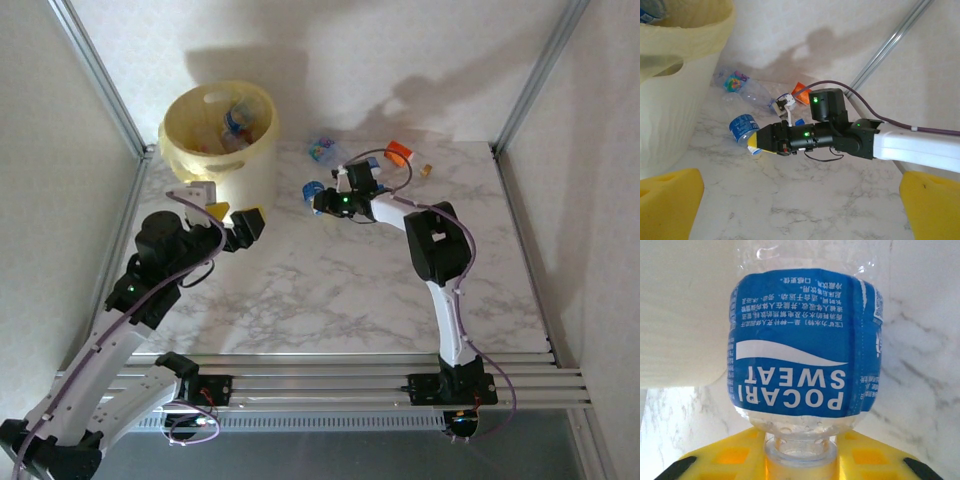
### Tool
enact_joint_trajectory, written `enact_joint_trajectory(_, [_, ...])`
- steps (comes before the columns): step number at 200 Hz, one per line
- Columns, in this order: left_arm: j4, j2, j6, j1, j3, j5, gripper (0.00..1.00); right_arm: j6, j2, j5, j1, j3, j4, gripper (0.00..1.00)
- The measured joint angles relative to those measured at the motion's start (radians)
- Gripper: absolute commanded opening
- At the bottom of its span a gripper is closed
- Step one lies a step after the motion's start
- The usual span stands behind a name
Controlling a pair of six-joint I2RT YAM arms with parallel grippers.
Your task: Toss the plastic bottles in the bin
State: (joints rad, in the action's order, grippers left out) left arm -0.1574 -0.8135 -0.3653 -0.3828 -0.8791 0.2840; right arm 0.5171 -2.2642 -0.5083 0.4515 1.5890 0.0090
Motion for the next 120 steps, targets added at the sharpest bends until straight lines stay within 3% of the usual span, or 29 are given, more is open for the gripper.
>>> enact_joint_trajectory(69, [0.129,-0.142,-0.092,-0.061,0.014,0.035,1.00,0.019,0.341,0.025,0.021,-0.334,0.152,0.24])
enact_joint_trajectory(120, [0.230,-0.306,-0.185,-0.117,0.013,0.038,1.00,-0.027,0.629,0.090,0.105,-0.546,0.223,0.24])
